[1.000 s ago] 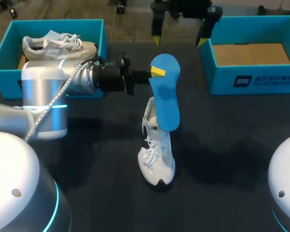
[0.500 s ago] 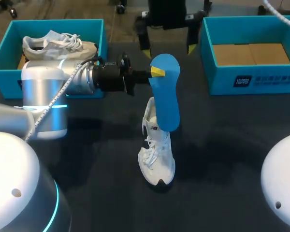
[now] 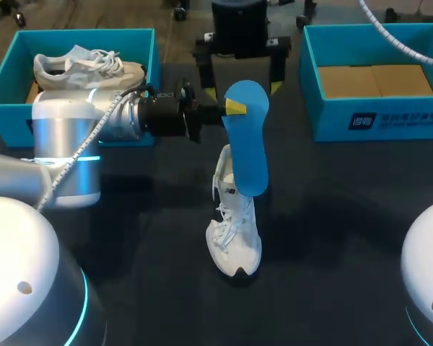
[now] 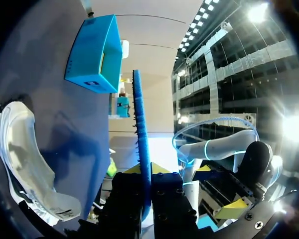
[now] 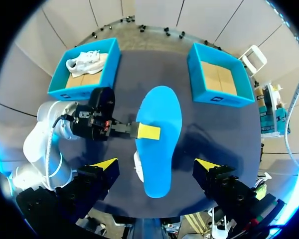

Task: Take the shoe out of the shoebox, open the shoe tongue, remove and reinsert the insole, then place the shoe into the shoebox

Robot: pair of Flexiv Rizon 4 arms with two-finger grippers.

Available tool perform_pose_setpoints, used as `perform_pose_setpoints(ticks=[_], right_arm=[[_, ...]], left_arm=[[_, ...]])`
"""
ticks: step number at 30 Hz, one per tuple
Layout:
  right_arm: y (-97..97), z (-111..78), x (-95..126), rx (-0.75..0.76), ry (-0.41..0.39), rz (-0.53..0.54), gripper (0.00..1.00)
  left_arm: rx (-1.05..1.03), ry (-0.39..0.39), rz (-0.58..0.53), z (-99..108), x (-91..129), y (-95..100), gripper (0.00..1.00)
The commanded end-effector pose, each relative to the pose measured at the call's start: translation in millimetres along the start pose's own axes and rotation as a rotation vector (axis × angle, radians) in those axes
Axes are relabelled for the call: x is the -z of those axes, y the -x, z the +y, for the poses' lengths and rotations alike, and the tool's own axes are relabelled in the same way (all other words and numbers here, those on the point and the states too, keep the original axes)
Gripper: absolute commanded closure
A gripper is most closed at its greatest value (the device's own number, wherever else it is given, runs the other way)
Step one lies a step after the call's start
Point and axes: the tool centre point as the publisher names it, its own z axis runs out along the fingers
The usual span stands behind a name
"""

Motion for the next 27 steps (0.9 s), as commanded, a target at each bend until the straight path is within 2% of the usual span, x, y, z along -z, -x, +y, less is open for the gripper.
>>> perform_pose_setpoints(ticks=[1,8,19,24,27], right_arm=[[11.1,-0.3,-7.2,-0.003,-0.004,0.080,0.00],[21.1,0.1,-9.9,-0.007,-0.031,0.183,0.00],[35.3,3.4,-8.7,-0.012,-0.014,0.321,0.00],[45.6,4.4,-16.2,-0.031,-0.093,0.424,0.00],[52.4,2.9,-21.2,-0.042,-0.102,0.484,0.00]], left_arm=[[0.000,-0.002,0.001,0.3,-0.4,0.6,1.00],[0.000,-0.002,0.001,0.3,-0.4,0.6,1.00],[0.000,-0.002,0.001,0.3,-0.4,0.6,1.00],[0.000,-0.002,0.001,0.3,-0.4,0.6,1.00],[0.000,-0.002,0.001,0.3,-0.4,0.6,1.00]])
